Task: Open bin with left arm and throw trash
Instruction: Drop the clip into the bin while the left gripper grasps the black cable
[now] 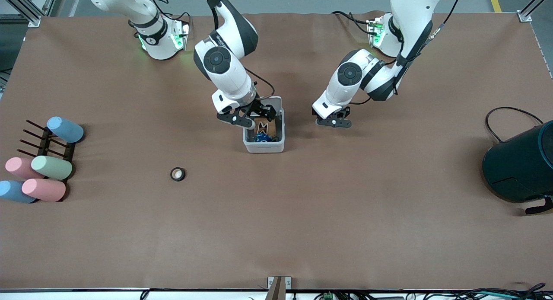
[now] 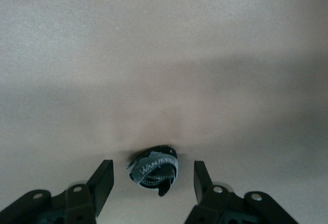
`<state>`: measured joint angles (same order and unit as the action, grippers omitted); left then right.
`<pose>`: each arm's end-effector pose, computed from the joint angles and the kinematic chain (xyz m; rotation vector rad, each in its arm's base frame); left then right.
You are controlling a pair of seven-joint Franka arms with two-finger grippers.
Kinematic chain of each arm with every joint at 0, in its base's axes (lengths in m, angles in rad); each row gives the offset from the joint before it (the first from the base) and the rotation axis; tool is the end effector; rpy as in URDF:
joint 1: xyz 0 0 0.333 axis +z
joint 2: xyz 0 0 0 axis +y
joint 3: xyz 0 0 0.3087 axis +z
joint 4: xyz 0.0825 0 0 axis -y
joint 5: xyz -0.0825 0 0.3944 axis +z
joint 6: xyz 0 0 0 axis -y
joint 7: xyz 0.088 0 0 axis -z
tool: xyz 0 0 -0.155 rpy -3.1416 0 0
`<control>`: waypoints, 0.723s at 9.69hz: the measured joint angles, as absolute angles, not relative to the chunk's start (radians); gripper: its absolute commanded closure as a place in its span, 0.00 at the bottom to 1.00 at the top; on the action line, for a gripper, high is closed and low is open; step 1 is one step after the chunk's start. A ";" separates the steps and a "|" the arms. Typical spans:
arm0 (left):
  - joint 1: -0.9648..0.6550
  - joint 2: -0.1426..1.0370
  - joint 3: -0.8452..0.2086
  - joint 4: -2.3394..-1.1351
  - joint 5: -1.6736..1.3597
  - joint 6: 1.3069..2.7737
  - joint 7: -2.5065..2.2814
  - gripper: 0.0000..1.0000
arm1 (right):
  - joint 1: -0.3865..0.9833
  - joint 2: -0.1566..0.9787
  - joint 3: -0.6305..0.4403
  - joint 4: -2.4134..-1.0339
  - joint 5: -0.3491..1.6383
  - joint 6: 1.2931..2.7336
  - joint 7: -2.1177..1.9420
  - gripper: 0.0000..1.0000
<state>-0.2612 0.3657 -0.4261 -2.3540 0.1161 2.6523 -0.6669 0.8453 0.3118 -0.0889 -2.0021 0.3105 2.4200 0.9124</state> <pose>0.3811 -0.3377 0.1228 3.0780 -0.1560 -0.1265 0.4463 0.4371 0.2523 -2.8809 0.5435 0.0999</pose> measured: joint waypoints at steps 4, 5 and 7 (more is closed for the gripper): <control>-0.261 0.367 -0.426 -2.349 0.116 2.657 -0.667 1.00 | 0.681 0.304 -0.114 -1.931 0.310 2.274 0.859 0.04; -0.260 0.367 -0.426 -2.340 0.116 2.658 -0.667 1.00 | 0.621 0.302 -0.116 -1.919 0.310 2.234 0.809 0.04; -0.259 0.365 -0.426 -2.294 0.116 2.644 -0.667 1.00 | 0.530 0.305 -0.118 -1.943 0.266 2.217 0.729 0.04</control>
